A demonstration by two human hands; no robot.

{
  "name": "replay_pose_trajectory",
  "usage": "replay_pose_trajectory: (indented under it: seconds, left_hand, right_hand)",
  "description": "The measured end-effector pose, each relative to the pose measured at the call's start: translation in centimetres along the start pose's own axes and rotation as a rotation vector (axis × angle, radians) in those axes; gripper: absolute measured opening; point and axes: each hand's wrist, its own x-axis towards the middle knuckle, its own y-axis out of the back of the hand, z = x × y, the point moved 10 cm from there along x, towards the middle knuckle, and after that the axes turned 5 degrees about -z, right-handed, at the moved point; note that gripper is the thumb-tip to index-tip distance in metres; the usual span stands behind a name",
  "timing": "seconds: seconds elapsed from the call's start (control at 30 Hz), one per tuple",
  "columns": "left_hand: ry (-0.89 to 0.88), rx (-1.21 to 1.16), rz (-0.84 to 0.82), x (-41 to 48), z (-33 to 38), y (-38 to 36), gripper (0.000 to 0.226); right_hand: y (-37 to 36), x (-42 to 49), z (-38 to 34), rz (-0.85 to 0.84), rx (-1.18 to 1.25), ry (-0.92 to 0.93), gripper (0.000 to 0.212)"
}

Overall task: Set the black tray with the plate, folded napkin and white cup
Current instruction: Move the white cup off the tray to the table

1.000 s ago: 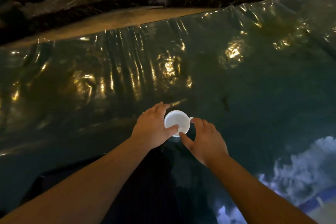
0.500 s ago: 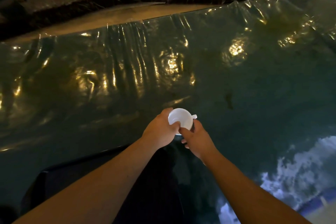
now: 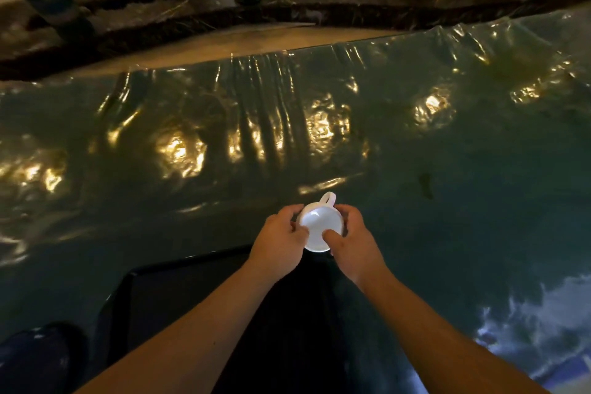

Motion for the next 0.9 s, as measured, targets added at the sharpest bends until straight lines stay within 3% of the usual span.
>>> replay_pose_trajectory:
  seconds: [0.13,0.5,0.67,0.9]
  left_hand:
    - [0.069,-0.097,0.023,-2.5,-2.7,1.9,0.022]
    - [0.251,-0.208,-0.037,-5.6,-9.9,2.6,0.025]
    - [0.275,-0.162,-0.108,-6.2,-11.0,1.8,0.045]
    - [0.186,-0.005,-0.059,-7.1,-11.0,2.1,0.070]
  right_hand:
    - [-2.8,-1.5,-1.2,-0.035,-0.039,0.045,0.051]
    - [-8.2,-4.1,-0.9,-0.126,-0.390,0.094,0.072]
    - [-9.9,-4.5,-0.1,-0.178,-0.582,0.090,0.109]
    - [-10.5,-4.8,-1.5,-0.133,-0.815,0.334,0.102]
